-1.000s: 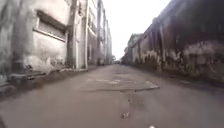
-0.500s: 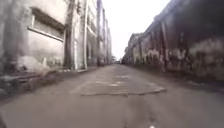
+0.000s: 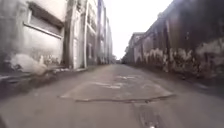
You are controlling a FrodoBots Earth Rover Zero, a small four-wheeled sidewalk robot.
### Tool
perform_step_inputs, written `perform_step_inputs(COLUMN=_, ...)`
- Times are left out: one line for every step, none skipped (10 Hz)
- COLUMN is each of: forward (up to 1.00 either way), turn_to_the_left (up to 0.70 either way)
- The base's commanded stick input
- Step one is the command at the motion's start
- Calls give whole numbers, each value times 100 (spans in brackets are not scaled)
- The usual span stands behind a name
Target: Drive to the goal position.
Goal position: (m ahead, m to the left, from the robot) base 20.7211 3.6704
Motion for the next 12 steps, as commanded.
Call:
perform_step_inputs(forward=50, turn_to_the_left=0)
perform_step_inputs(forward=50, turn_to_the_left=0)
perform_step_inputs(forward=50, turn_to_the_left=0)
perform_step_inputs(forward=50, turn_to_the_left=0)
perform_step_inputs(forward=50, turn_to_the_left=0)
perform_step_inputs(forward=50, turn_to_the_left=0)
perform_step_inputs(forward=50, turn_to_the_left=0)
perform_step_inputs(forward=50, turn_to_the_left=0)
perform_step_inputs(forward=50, turn_to_the_left=-34)
perform_step_inputs(forward=50, turn_to_the_left=-50)
perform_step_inputs(forward=50, turn_to_the_left=-50)
perform_step_inputs(forward=50, turn_to_the_left=-50)
